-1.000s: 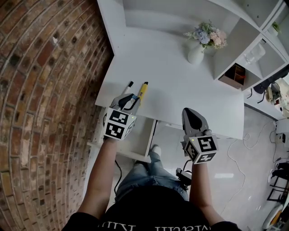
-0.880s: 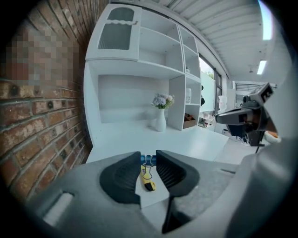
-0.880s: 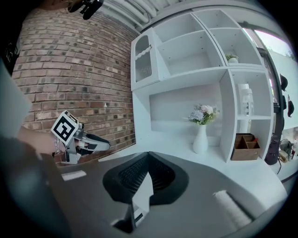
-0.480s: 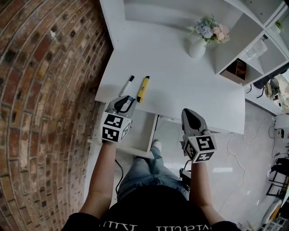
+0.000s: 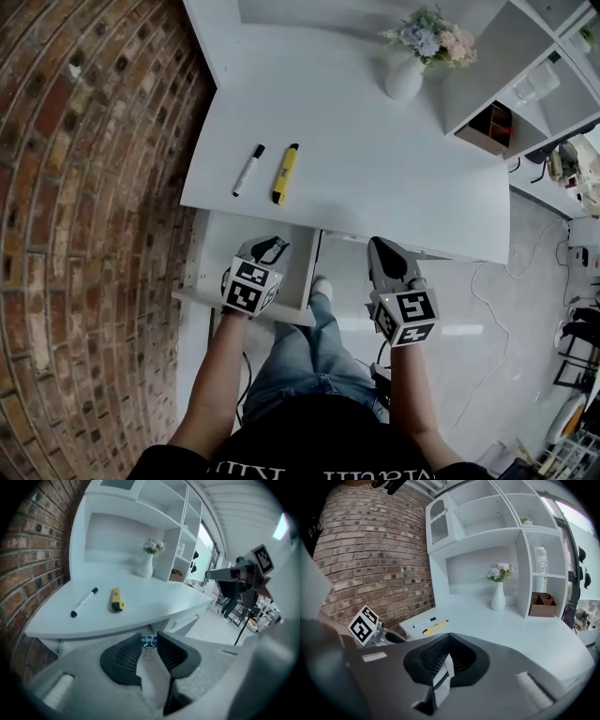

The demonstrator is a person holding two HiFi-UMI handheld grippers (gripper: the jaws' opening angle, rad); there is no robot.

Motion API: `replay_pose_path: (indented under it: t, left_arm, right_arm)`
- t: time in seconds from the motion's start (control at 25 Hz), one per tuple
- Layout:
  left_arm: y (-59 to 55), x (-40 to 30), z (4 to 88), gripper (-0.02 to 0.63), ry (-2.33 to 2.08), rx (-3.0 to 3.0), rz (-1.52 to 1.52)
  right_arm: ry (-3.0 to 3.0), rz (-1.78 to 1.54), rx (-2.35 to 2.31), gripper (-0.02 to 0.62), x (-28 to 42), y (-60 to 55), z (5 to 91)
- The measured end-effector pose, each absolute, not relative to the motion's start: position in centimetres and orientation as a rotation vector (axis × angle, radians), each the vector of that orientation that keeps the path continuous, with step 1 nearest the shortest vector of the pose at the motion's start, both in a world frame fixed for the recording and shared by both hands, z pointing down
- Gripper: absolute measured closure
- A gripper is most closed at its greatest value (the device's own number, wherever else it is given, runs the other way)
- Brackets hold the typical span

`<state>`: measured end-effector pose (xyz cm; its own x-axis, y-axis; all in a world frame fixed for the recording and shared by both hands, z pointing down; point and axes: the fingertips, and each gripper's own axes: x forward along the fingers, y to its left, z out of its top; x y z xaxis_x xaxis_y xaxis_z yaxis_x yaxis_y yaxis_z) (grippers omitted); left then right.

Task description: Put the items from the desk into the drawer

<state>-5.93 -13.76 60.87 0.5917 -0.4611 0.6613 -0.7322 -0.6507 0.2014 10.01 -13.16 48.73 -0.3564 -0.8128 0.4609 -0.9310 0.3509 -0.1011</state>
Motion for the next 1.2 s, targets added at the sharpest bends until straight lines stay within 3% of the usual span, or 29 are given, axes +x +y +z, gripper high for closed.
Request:
replay_pose_path:
  t: [0.56, 1.12, 1.16, 1.2]
  left_arm:
    - [-12.0, -1.8, 73.9, 0.502, -0.728, 2.211, 1.099]
    - [-11.4, -3.1, 82.5, 0.495, -0.785, 1.977, 1.271]
    - [-11.4, -3.3, 82.5, 0.465, -0.796, 1.961, 1.267]
    - [-11.4, -3.5, 82.5, 0.379, -0.806, 1.946, 1.26]
  right_arm:
    - [-2.24, 0.488, 1.544, 0.598, 12.1, -12.1, 49.9]
    - [-2.155, 0.517, 1.57, 0.598, 14.9, -10.5, 52.3]
    - [-2.154, 0.518, 1.571, 0.598, 15.0, -10.5, 52.2]
    - [-2.155, 0.518, 1.572, 0.598, 15.0, -10.5, 52.1]
